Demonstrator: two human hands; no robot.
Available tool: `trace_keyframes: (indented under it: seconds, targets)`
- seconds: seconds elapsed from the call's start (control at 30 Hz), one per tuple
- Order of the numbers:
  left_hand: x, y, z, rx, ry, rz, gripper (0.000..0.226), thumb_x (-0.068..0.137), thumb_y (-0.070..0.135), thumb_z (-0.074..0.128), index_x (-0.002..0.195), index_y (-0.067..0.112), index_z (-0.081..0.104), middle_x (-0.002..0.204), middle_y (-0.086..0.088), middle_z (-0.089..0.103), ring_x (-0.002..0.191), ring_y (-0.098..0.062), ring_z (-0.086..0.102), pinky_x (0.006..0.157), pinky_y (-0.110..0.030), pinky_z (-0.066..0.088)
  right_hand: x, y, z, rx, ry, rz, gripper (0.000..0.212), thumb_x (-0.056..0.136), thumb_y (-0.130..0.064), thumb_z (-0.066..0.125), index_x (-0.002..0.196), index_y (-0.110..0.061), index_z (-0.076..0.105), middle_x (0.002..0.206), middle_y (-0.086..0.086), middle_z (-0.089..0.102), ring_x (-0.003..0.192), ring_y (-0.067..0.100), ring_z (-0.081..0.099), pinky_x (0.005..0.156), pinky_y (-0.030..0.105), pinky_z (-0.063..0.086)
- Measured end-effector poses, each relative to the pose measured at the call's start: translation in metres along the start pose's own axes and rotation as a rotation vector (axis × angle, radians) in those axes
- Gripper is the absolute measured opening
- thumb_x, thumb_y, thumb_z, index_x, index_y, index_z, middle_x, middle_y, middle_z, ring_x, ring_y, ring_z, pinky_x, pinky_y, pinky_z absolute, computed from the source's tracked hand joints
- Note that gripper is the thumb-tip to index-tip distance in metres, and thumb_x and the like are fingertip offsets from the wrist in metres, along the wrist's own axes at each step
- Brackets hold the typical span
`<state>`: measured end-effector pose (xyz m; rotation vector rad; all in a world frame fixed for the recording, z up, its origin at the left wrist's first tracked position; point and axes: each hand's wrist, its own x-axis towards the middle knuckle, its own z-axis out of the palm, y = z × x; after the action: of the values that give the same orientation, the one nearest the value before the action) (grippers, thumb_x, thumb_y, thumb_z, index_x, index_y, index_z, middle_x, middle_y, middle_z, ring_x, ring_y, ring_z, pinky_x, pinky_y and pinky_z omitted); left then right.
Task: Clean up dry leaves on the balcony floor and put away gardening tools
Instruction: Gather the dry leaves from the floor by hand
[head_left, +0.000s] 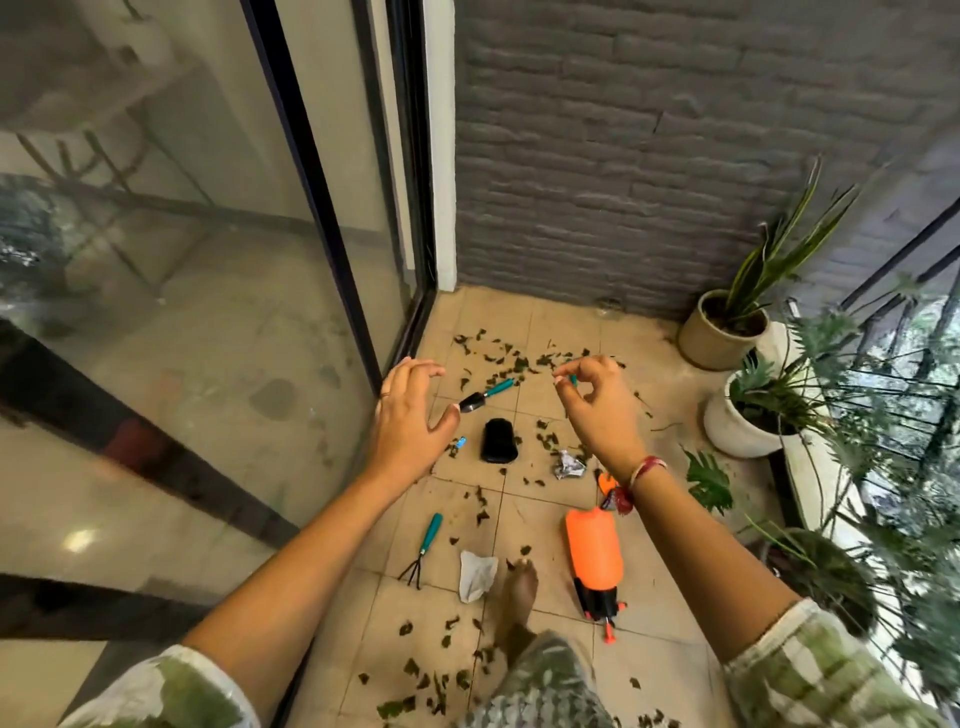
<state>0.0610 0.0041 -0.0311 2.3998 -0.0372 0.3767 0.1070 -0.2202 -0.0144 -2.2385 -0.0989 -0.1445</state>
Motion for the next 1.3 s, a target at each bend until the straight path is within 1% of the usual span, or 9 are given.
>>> trace_keyframes:
  seconds: [0.4,0.53,0.6,0.67,0.73,0.9,1.0,1.13,1.3]
  targets:
    - [0.154,-0.042,0.132,0.011,-0.178,-0.3,0.05,0.086,0.025,0.063,0.131,0.016,0.045,0.133,-0.006,0.043,0.126,-0.023,0.036,0.102,-0.037,0.035,0.178,0.112,0.031,-0.047,-0.156,0.193,0.011,0.086,-0.021,0.058,0.094,-0.027,0.065,0.117,0.005,0.058,0.113,0.02,0.052,0.101,0.03,0.039]
    - [0.197,-0.048,0.162,0.027,-0.175,-0.321,0.045,0.086,0.023,0.063,0.128,0.017,0.047,0.133,-0.005,0.044,0.125,-0.021,0.038,0.101,-0.033,0.036,0.227,0.139,0.03,-0.081,-0.215,0.232,0.014,0.088,-0.016,0.059,0.098,-0.021,0.066,0.116,0.008,0.054,0.113,0.025,0.051,0.093,0.02,0.04]
    - [0.21,-0.049,0.167,0.04,-0.169,-0.327,0.043,0.085,0.021,0.065,0.126,0.016,0.05,0.131,-0.005,0.046,0.123,-0.02,0.041,0.097,-0.028,0.035,0.245,0.145,0.03,-0.092,-0.232,0.248,0.013,0.089,-0.014,0.058,0.099,-0.016,0.066,0.119,0.011,0.052,0.113,0.026,0.05,0.069,-0.003,0.037]
    - [0.225,-0.052,0.168,0.048,-0.179,-0.326,0.042,0.085,0.019,0.065,0.125,0.014,0.051,0.129,-0.006,0.048,0.122,-0.021,0.042,0.097,-0.03,0.037,0.265,0.149,0.03,-0.068,-0.229,0.267,0.016,0.09,-0.014,0.057,0.103,-0.012,0.066,0.122,0.012,0.049,0.107,0.023,0.052,0.054,-0.006,0.033]
    - [0.241,-0.055,0.168,0.04,-0.184,-0.347,0.042,0.085,0.017,0.065,0.124,0.013,0.051,0.129,-0.008,0.048,0.121,-0.023,0.042,0.097,-0.032,0.038,0.284,0.147,0.03,-0.047,-0.232,0.281,0.017,0.091,-0.015,0.056,0.105,-0.011,0.065,0.12,0.009,0.048,0.094,0.016,0.053,0.053,-0.004,0.035]
    - [0.291,-0.061,0.172,0.047,-0.214,-0.327,0.042,0.086,0.017,0.064,0.125,0.01,0.051,0.126,-0.009,0.049,0.122,-0.024,0.042,0.099,-0.031,0.036,0.328,0.145,0.037,-0.034,-0.222,0.268,0.012,0.088,-0.018,0.059,0.097,-0.019,0.066,0.109,0.004,0.054,0.105,0.024,0.052,0.089,0.026,0.039]
    - [0.324,-0.068,0.18,0.045,-0.242,-0.292,0.041,0.086,0.019,0.064,0.125,0.011,0.052,0.126,-0.008,0.051,0.122,-0.024,0.043,0.102,-0.033,0.037,0.357,0.145,0.038,0.001,-0.194,0.29,0.01,0.087,-0.018,0.06,0.094,-0.02,0.066,0.106,0.002,0.051,0.097,0.02,0.055,0.09,0.04,0.049]
    - [0.367,-0.09,0.194,0.063,-0.286,-0.277,0.042,0.085,0.024,0.063,0.124,0.014,0.051,0.127,-0.006,0.051,0.121,-0.023,0.044,0.1,-0.032,0.038,0.395,0.15,0.051,-0.058,-0.199,0.321,0.009,0.087,-0.019,0.061,0.093,-0.019,0.068,0.109,0.008,0.059,0.09,0.013,0.052,0.079,0.018,0.036]
    - [0.408,-0.136,0.209,0.045,-0.349,-0.312,0.042,0.085,0.022,0.063,0.124,0.013,0.052,0.127,-0.007,0.052,0.12,-0.022,0.046,0.098,-0.026,0.036,0.426,0.151,0.093,-0.066,-0.187,0.372,0.007,0.086,-0.015,0.062,0.09,-0.018,0.066,0.103,0.004,0.062,0.1,0.024,0.057,0.089,0.03,0.044]
